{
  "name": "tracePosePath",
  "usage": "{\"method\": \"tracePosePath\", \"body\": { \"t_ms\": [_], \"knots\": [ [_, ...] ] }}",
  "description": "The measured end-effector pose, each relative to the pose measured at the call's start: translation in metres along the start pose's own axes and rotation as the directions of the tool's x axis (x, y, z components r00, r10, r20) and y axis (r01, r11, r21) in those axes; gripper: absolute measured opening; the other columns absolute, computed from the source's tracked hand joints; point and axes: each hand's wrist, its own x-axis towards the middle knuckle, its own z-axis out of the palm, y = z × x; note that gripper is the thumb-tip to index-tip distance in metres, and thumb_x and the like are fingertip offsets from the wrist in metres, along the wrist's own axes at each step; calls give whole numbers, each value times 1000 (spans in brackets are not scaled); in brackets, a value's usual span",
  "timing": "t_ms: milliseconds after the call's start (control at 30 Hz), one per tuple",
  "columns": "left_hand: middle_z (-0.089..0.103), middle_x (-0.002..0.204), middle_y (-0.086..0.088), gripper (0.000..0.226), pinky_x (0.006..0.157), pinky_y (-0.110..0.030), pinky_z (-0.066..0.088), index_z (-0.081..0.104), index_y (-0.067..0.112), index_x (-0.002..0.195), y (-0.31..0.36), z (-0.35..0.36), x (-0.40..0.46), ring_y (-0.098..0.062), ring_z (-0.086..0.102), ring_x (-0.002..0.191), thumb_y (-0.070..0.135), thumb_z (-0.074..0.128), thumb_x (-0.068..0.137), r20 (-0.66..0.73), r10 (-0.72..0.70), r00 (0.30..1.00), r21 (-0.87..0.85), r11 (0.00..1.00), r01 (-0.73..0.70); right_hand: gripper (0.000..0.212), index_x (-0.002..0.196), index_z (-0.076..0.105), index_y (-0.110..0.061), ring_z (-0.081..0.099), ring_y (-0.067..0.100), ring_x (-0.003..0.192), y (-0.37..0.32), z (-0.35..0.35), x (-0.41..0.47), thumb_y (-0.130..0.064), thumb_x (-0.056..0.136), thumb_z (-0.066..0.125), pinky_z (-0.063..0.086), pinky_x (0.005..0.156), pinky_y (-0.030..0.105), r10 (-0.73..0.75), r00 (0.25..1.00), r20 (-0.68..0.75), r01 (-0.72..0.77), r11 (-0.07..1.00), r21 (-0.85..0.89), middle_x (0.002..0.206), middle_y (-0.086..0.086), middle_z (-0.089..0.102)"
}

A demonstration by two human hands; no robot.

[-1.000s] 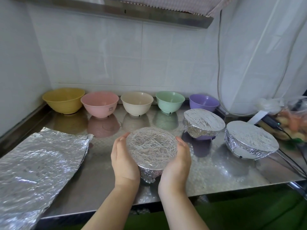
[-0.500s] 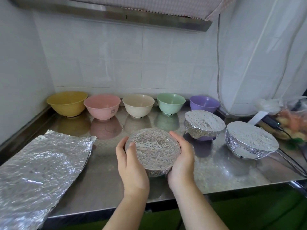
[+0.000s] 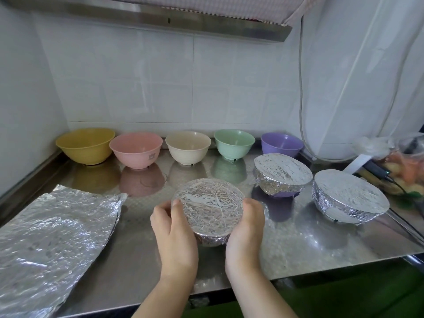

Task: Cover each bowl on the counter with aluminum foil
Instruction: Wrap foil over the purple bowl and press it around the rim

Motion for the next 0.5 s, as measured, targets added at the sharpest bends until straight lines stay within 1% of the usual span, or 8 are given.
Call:
{"method": "tracePosePath", "body": {
  "t_ms": [33, 67, 167, 233, 300, 367, 433, 500],
  "knots": [
    [53, 119, 9, 22, 105, -35, 33, 59, 27, 111, 2, 1, 3, -17, 48, 115, 43, 45, 106, 14, 12, 1000, 15, 1000, -12, 37, 103, 66, -31, 60, 22, 117, -3, 1, 4, -58, 81, 53, 45, 110, 51, -48, 999, 2, 48, 999, -18, 119, 3, 63],
    [53, 123, 8, 23, 104, -31, 30, 59, 25, 115, 3, 4, 6, -15, 44, 116, 41, 45, 106, 40, 29, 999, 23, 999, -30, 35, 104, 64, -30, 58, 20, 115, -5, 3, 8, -55, 83, 52, 44, 108, 47, -61, 998, -12, 61, 997, -47, 117, 1, 61],
    [54, 130, 15, 30, 92, -21, 35, 61, 21, 126, 10, 16, 20, -6, 39, 112, 39, 46, 107, 98, 132, 986, 54, 989, -137, 39, 112, 63, -29, 54, 18, 115, -17, 12, 26, -51, 83, 50, 41, 105, 41, -88, 996, -14, 86, 992, -95, 118, -5, 53],
    [51, 115, 31, 26, 107, -27, 34, 63, 27, 120, 18, 28, 32, -10, 37, 117, 38, 42, 109, 157, 91, 983, 64, 993, -102, 35, 105, 62, -28, 53, 24, 119, -24, 20, 43, -53, 82, 53, 43, 108, 45, -90, 995, -35, 86, 991, -101, 117, -3, 53],
    [45, 107, 27, 25, 120, -36, 23, 61, 41, 107, 24, 39, 45, -9, 31, 118, 35, 36, 110, 230, 50, 972, 134, 987, -83, 41, 97, 63, -19, 57, 31, 117, -22, 29, 65, -56, 81, 56, 47, 108, 55, -99, 995, -25, 96, 989, -109, 116, 11, 60],
    [45, 109, 22, 28, 121, -37, 21, 57, 49, 101, 26, 51, 61, -7, 29, 120, 35, 34, 109, 275, 39, 961, 168, 982, -88, 36, 101, 63, -14, 57, 32, 118, -22, 36, 84, -49, 90, 59, 47, 109, 56, -85, 996, -4, 84, 989, -119, 122, 18, 58],
    [46, 117, 13, 28, 117, -34, 22, 58, 52, 112, 19, 61, 76, -9, 30, 127, 35, 36, 108, 289, 32, 957, 130, 989, -73, 30, 117, 64, -14, 50, 27, 128, -20, 40, 97, -39, 99, 60, 41, 115, 47, -57, 998, 8, 58, 991, -124, 132, 11, 50],
    [46, 127, 14, 34, 111, -28, 20, 54, 45, 133, 11, 73, 86, -6, 27, 129, 32, 38, 107, 288, 30, 957, 119, 991, -67, 53, 130, 63, -12, 46, 25, 135, -15, 46, 105, -48, 90, 61, 38, 118, 45, -65, 997, 31, 68, 990, -122, 140, 9, 45]
  ]
}}
